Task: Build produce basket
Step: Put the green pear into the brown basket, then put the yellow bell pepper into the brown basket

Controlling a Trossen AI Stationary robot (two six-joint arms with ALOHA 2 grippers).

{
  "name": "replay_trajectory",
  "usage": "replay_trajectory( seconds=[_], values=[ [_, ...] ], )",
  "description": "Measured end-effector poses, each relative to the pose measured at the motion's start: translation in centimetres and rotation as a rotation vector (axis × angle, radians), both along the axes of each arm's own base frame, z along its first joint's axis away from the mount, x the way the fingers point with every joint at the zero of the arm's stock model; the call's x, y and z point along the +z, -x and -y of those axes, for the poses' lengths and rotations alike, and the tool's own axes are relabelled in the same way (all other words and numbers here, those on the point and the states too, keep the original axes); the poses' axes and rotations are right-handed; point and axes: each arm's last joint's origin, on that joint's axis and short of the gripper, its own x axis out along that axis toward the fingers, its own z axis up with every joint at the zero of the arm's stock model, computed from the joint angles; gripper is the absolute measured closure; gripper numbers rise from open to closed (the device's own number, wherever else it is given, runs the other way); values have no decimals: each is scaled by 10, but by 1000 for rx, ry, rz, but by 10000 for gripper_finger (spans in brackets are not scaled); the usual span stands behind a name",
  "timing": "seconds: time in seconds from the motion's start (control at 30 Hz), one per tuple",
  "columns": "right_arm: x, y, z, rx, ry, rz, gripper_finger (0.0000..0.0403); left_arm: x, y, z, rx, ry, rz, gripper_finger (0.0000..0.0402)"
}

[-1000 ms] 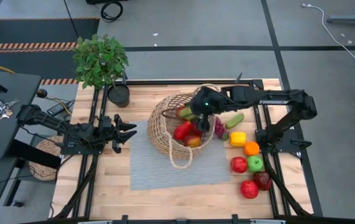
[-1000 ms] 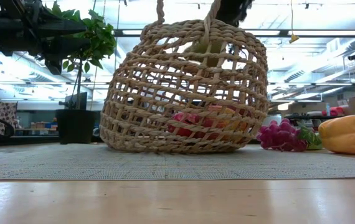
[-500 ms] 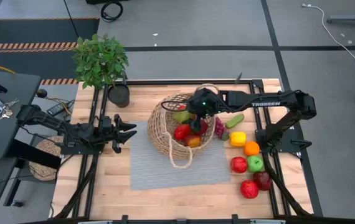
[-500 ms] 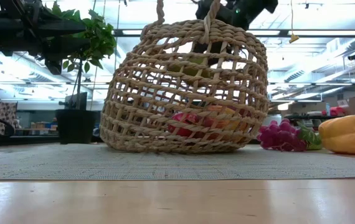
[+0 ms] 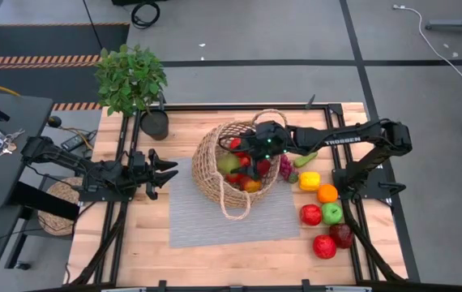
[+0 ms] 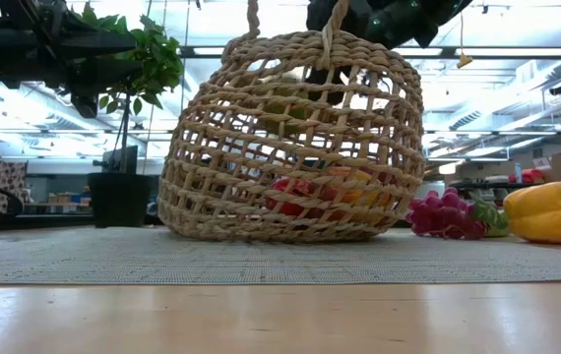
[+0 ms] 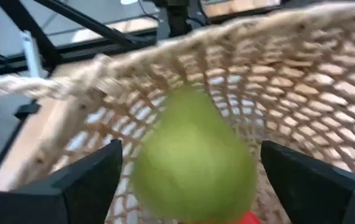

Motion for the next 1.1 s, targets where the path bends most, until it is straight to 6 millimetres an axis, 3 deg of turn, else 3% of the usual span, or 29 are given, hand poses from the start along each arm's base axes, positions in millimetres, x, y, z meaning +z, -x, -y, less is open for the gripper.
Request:
replay_trajectory(
  seconds=[0.23, 0.47, 0.63, 0.87, 1.1],
  values=[
    [3, 2, 0, -34, 16, -74, 12, 0, 0, 0, 0, -1, -1, 241],
    [68, 14, -4, -122, 114, -156, 15, 0, 0, 0, 0, -1, 0, 241],
    [99, 28, -32, -50, 92, -261, 28, 0, 0, 0, 0, 0, 0, 241],
    [93, 52, -88, -59, 37, -475, 52, 0, 0, 0, 0, 0, 0, 241],
    [65, 83, -111, -271, 63, -755, 56, 0, 0, 0, 0, -1, 0, 241]
  ],
)
